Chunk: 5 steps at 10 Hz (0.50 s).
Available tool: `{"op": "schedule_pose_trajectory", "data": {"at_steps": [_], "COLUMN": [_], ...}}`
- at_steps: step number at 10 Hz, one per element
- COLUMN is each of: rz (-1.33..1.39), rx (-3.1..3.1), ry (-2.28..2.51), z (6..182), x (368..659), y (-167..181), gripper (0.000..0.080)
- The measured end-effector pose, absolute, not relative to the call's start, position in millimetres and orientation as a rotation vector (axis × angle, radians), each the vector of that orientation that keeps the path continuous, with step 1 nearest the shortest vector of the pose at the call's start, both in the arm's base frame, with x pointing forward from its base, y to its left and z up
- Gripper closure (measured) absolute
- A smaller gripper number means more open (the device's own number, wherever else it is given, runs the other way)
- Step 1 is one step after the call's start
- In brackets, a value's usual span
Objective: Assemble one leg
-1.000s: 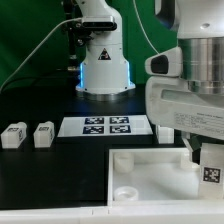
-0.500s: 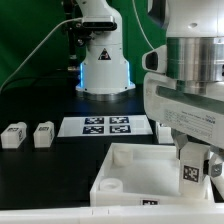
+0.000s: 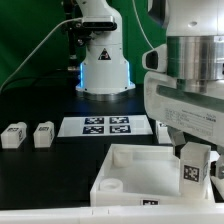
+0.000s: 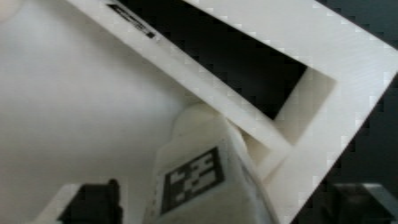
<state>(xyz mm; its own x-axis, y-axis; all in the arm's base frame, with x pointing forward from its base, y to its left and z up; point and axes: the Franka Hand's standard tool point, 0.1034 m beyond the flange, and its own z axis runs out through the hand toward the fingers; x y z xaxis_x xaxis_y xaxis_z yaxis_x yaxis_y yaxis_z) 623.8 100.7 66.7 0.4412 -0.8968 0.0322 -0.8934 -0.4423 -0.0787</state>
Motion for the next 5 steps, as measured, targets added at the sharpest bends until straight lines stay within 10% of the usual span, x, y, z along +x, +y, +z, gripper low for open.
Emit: {"op": "schedule_pose_trajectory", "data": {"at_steps": [5], "rz": [-0.117], "rx": [-2.593], "ry": [1.627], "z": [84.7], "x": [625.0], "y": [105.4], "gripper": [0.0151]}}
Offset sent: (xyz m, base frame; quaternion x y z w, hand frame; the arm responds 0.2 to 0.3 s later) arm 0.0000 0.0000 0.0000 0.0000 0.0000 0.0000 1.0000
